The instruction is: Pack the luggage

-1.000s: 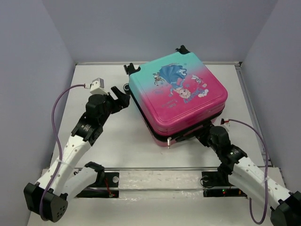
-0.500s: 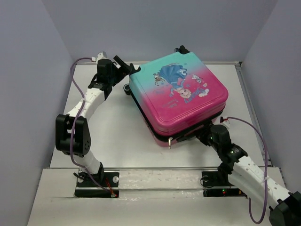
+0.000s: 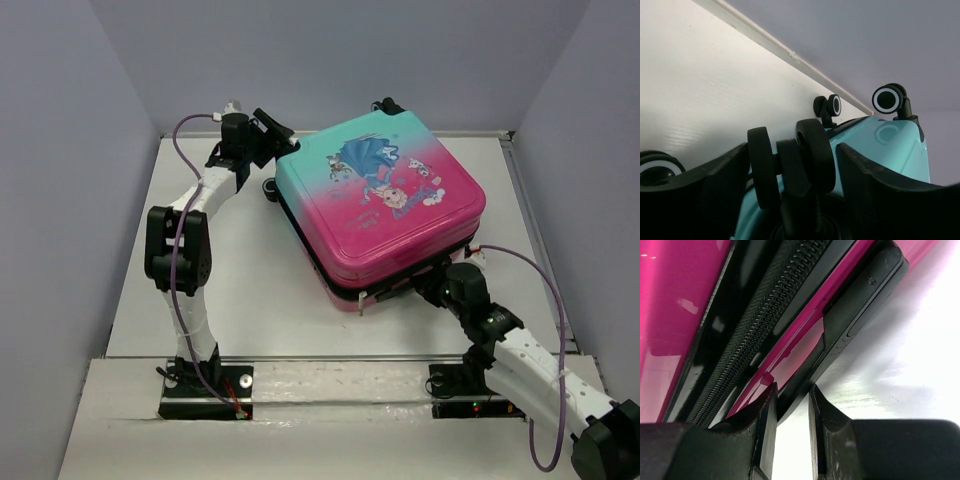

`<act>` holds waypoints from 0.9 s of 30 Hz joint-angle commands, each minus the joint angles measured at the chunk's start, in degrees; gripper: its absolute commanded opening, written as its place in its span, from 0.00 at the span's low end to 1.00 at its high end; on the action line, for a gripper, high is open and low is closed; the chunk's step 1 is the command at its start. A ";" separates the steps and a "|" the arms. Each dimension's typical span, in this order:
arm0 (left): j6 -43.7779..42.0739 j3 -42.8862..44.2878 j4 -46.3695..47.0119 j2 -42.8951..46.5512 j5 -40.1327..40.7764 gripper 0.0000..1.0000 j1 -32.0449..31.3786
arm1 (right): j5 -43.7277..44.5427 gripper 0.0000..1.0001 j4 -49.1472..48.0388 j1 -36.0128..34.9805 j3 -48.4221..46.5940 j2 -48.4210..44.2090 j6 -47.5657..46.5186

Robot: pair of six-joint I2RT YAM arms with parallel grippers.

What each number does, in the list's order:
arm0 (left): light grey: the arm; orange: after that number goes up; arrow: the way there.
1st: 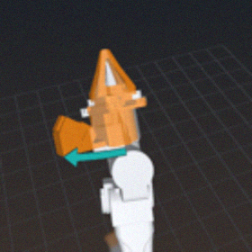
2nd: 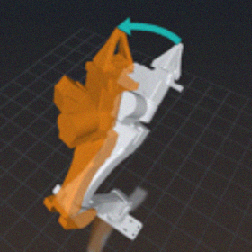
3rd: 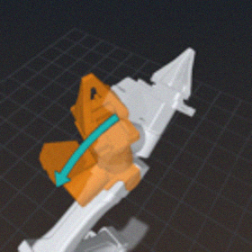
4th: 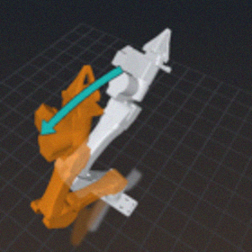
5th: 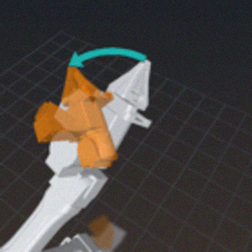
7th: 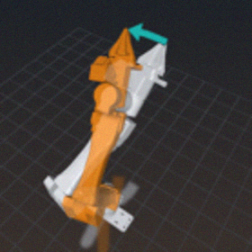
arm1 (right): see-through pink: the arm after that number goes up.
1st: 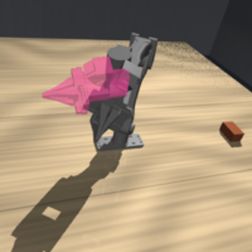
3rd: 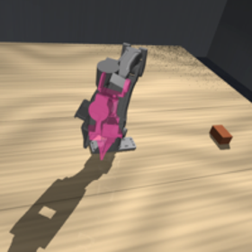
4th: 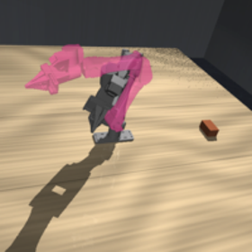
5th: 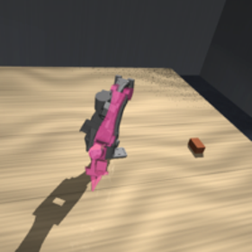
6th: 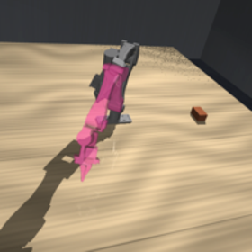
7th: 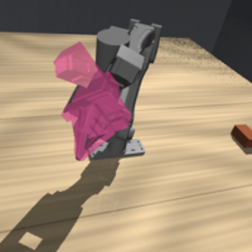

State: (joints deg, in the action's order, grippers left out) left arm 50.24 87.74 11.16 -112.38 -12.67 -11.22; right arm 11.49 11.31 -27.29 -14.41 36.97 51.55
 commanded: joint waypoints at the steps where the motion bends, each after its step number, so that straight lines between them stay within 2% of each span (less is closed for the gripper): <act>1: 5.65 0.24 9.74 -0.21 -2.36 0.61 -1.26 | -0.68 0.07 -5.95 -0.31 -0.88 2.23 -10.86; 2: 6.88 -0.72 11.76 0.14 -1.67 0.34 -1.08 | -0.41 0.07 -6.12 -0.31 -0.97 2.75 -11.03; 3: 6.98 -0.99 12.30 0.49 -1.05 0.23 -0.91 | -0.41 0.07 -6.30 -0.31 -0.97 3.02 -11.12; 4: 6.98 -1.26 12.57 0.75 -0.44 0.06 -0.73 | -0.32 0.07 -6.39 -0.31 -1.14 3.37 -11.38; 8: 6.28 -5.81 14.41 5.05 2.90 0.06 2.16 | 0.81 0.07 -7.35 -0.31 -2.55 6.00 -12.70; 9: 5.75 -7.92 15.90 8.54 3.61 0.06 3.04 | 0.91 0.07 -7.70 0.30 -3.42 7.40 -13.05; 13: 4.87 -21.86 18.46 19.01 5.89 0.06 8.22 | -1.71 0.07 -11.83 2.58 -6.14 12.23 -16.55; 16: 5.22 -28.75 20.75 27.54 7.04 0.06 9.11 | -5.58 0.07 -18.77 5.92 -9.22 19.43 -20.08; 17: 5.31 -32.51 20.83 31.57 7.74 0.06 9.20 | -7.16 0.07 -19.56 7.06 -12.62 21.46 -22.09; 21: 4.17 -38.43 18.75 38.53 7.13 0.06 9.29 | -9.63 0.07 -19.84 8.65 -20.01 27.80 -25.27; 22: 3.47 -38.79 17.59 39.59 7.30 0.06 9.38 | -10.34 0.11 -19.40 8.66 -21.00 28.15 -25.44; 23: 2.07 -39.49 15.67 41.52 8.26 0.06 9.38 | -10.95 0.31 -17.22 8.66 -23.01 27.98 -25.45; 25: 1.36 -40.19 14.34 42.76 8.71 0.06 9.90 | -12.87 0.54 -14.84 8.66 -24.34 27.02 -25.62; 26: 1.01 -39.85 13.46 43.20 8.01 0.06 10.25 | -14.46 0.69 -13.00 8.66 -24.69 25.36 -26.58; 27: 0.92 -39.32 11.97 43.73 7.49 0.06 10.43 | -15.00 0.75 -12.02 8.66 -25.31 24.39 -26.85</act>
State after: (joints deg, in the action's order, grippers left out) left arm 56.49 47.35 19.94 -73.45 -2.70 -0.82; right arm 3.20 2.76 -18.52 -33.54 66.15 29.47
